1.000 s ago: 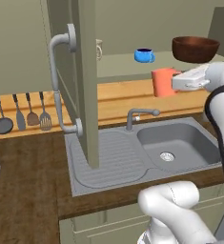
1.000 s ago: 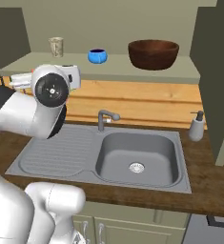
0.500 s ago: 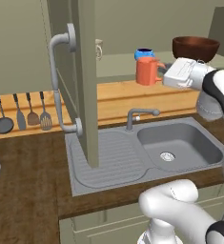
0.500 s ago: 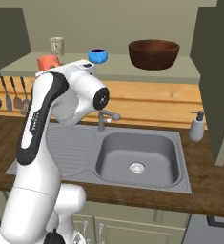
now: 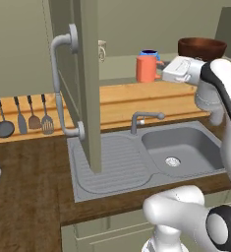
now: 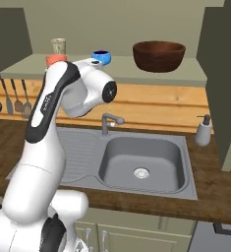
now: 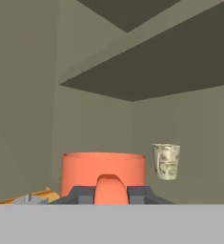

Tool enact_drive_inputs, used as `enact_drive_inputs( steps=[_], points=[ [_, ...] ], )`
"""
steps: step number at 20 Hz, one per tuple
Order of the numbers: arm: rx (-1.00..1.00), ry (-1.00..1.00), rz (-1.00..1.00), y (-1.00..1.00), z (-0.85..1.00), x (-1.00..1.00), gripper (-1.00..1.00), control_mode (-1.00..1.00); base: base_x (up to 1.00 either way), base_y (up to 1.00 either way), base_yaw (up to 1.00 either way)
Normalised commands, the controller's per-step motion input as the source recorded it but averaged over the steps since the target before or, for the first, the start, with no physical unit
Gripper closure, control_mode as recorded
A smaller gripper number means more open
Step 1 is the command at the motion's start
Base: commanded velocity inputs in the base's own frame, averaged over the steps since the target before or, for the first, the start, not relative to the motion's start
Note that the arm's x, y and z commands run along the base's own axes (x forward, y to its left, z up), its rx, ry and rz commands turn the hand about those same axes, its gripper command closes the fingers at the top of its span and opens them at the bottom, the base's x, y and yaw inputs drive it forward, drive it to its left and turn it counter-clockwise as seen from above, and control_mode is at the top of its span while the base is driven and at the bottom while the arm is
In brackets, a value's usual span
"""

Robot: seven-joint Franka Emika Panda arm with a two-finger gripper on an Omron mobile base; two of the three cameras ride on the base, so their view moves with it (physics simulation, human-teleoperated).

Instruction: Gather all objects into one cabinet and sort the glasses and bowls to opposite sides.

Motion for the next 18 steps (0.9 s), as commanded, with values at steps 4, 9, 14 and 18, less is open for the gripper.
enact_drive_inputs(
  steps=[4,9,14,18],
  points=[
    [0.00,0.00,-0.06,0.09,0.00,0.37,1.00,-1.00,0.00,0.00,0.00],
    [0.00,-0.02,-0.11,0.13,0.00,0.38,1.00,-1.00,0.00,0.00,0.00],
    [0.00,-0.07,-0.13,0.19,-0.08,0.29,1.00,-1.00,0.00,0.00,0.00],
    [-0.03,-0.02,-0.14,0.20,-0.23,0.20,1.00,-1.00,0.00,0.00,0.00]
  ],
)
